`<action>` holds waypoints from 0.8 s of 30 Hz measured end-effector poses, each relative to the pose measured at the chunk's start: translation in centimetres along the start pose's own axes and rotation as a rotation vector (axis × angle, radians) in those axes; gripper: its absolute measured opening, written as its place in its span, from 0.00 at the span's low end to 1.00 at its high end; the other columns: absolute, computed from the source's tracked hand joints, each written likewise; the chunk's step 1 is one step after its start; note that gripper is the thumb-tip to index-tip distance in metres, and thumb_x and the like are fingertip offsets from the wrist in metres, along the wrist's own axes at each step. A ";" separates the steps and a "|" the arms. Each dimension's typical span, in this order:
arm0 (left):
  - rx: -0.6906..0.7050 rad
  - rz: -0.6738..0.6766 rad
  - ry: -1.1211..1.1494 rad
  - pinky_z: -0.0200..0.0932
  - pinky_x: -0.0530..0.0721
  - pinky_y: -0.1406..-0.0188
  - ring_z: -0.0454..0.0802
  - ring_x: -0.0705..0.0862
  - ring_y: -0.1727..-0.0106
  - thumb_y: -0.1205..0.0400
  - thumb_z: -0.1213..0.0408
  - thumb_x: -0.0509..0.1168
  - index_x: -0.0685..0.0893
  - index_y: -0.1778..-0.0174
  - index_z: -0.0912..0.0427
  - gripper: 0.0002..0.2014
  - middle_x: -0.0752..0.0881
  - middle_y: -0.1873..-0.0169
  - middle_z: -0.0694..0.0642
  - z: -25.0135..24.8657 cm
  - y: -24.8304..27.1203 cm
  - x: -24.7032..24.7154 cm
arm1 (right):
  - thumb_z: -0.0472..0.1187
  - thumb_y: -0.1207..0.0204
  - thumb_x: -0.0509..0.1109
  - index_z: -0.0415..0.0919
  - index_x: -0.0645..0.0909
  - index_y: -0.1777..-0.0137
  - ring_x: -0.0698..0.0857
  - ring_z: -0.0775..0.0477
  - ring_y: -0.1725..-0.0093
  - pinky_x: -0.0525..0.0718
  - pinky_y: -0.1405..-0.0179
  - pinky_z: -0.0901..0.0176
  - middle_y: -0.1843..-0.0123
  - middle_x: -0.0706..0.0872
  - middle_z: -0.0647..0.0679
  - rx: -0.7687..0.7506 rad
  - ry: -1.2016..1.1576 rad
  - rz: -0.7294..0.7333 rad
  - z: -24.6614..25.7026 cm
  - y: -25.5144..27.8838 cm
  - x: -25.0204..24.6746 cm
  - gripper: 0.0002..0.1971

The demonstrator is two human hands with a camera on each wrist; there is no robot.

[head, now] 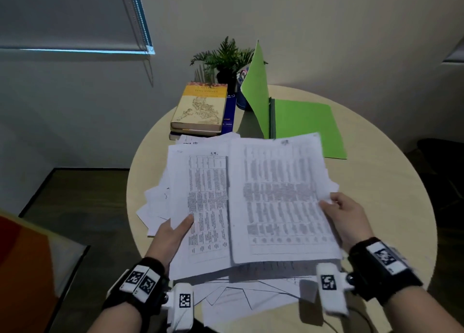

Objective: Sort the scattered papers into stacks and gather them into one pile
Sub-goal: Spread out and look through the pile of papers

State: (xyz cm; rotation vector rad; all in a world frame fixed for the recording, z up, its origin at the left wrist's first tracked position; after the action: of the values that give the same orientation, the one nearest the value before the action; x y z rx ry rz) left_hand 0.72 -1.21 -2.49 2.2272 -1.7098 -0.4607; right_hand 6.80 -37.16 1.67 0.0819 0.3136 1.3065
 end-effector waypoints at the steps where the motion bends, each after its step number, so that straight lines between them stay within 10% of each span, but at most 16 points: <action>1: 0.017 0.030 0.004 0.42 0.72 0.36 0.48 0.82 0.41 0.21 0.46 0.65 0.78 0.36 0.52 0.21 0.85 0.45 0.46 -0.4 0.5 0.8 | 0.31 0.25 0.70 0.39 0.80 0.60 0.82 0.59 0.73 0.79 0.73 0.74 0.75 0.86 0.55 -0.003 0.042 0.004 -0.9 0.3 1.3 0.04; 5: 0.008 0.094 -0.009 0.38 0.68 0.37 0.44 0.78 0.38 0.19 0.46 0.61 0.74 0.38 0.47 0.16 0.81 0.47 0.38 -0.8 1.4 2.8 | 0.46 0.33 0.72 0.41 0.80 0.59 0.82 0.41 0.60 0.80 0.55 0.51 0.59 0.86 0.36 0.000 0.170 0.030 -3.7 1.2 5.5 0.10; 9: 0.014 0.112 -0.024 0.44 0.73 0.32 0.44 0.83 0.39 0.44 0.25 0.70 0.80 0.37 0.51 0.45 0.86 0.46 0.39 0.1 1.0 2.1 | 0.36 0.24 0.68 0.43 0.80 0.60 0.82 0.42 0.60 0.80 0.57 0.54 0.61 0.85 0.46 0.007 0.202 0.050 -3.7 2.0 7.7 0.04; 13: -0.064 0.081 0.028 0.54 0.65 0.22 0.53 0.74 0.25 0.44 0.21 0.62 0.70 0.23 0.56 0.58 0.78 0.30 0.49 0.8 0.6 0.9 | 0.35 0.24 0.68 0.41 0.79 0.60 0.77 0.50 0.67 0.73 0.70 0.72 0.67 0.82 0.48 -0.026 0.329 0.109 -2.5 2.4 8.7 0.04; 16: -0.061 0.097 0.019 0.47 0.77 0.35 0.56 0.82 0.33 0.30 0.43 0.74 0.80 0.35 0.57 0.31 0.86 0.39 0.53 1.3 0.4 0.9 | 0.37 0.25 0.69 0.40 0.79 0.57 0.78 0.51 0.65 0.74 0.69 0.71 0.66 0.80 0.50 -0.008 0.377 0.114 -2.2 2.9 9.2 0.02; 18: -0.056 0.084 -0.035 0.50 0.80 0.36 0.59 0.85 0.37 0.25 0.64 0.75 0.82 0.44 0.54 0.15 0.89 0.44 0.57 1.9 0.0 0.7 | 0.45 0.26 0.71 0.41 0.78 0.40 0.81 0.46 0.45 0.79 0.48 0.64 0.46 0.83 0.46 0.047 0.553 0.051 -3.0 2.4 8.9 0.16; 20: -0.074 0.065 -0.008 0.57 0.77 0.31 0.61 0.85 0.39 0.23 0.71 0.71 0.82 0.44 0.56 0.13 0.88 0.43 0.62 2.8 -0.6 0.0 | 0.53 0.30 0.73 0.40 0.63 0.23 0.70 0.39 0.27 0.71 0.30 0.48 0.26 0.71 0.41 0.155 0.826 0.004 -3.9 1.9 8.2 0.38; 24: -0.064 -0.004 0.010 0.61 0.76 0.30 0.60 0.86 0.39 0.20 0.69 0.67 0.81 0.40 0.56 0.12 0.88 0.43 0.59 3.0 -1.1 -1.6 | 0.56 0.33 0.75 0.38 0.50 0.19 0.67 0.37 0.25 0.69 0.30 0.44 0.24 0.68 0.39 0.280 0.987 0.004 -4.7 1.6 7.7 0.50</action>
State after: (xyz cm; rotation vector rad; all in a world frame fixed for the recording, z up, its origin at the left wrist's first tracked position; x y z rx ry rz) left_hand 0.04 0.50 -5.57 2.1853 -1.6621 -0.4971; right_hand 5.71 -29.95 -3.86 -0.3412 1.3336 1.2185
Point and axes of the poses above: each hand's wrist, its own y-axis away from the middle knuckle, its own x-axis out of the palm, z = x × y, the point moved 5 cm from there along -y, towards the middle knuckle
